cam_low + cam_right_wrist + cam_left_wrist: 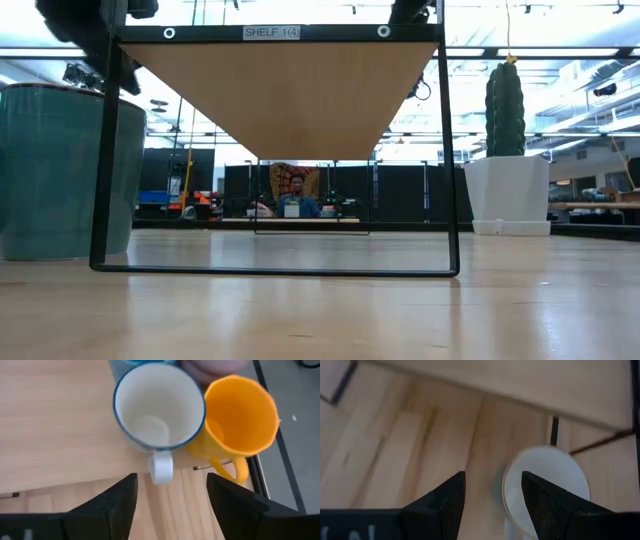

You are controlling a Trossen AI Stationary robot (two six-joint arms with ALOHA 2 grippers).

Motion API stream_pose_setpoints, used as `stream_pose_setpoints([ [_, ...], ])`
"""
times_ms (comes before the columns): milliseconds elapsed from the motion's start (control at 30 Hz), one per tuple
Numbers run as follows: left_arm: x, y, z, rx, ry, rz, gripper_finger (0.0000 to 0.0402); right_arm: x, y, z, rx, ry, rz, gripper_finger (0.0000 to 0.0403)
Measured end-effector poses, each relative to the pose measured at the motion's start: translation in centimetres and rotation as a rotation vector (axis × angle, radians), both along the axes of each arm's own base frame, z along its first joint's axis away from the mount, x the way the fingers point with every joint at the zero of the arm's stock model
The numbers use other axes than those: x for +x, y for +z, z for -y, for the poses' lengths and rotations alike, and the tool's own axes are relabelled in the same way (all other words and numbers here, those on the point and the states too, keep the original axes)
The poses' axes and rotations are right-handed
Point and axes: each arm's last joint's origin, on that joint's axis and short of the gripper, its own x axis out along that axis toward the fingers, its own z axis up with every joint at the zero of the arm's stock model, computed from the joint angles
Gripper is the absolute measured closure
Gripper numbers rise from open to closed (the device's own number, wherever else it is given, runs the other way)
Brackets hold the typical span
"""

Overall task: Place coffee mugs
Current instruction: Put the blue mug on the shelf

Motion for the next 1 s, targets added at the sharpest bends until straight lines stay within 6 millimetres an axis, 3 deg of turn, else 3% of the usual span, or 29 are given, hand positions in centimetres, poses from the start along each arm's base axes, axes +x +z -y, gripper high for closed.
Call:
stream_pose_setpoints([
  [300, -2.3, -1.1, 1.4, -0.125, 0.126, -0.222, 0.0201, -2.3, -2.9, -1.8, 0.018, -0.007, 0.118, 0.0156],
  [567, -3.3, -1.2, 3.5, -0.188, 0.112, -0.230, 0.0201, -4.1, -4.9, -4.5, 0.049, 0.020, 0.212, 0.0156],
  [1000, -3.8, -4.5, 4.3, -0.084, 0.048, -0.207, 0.0201, -3.9, -5.5, -7.1, 0.071, 0.022, 0.235, 0.0156],
])
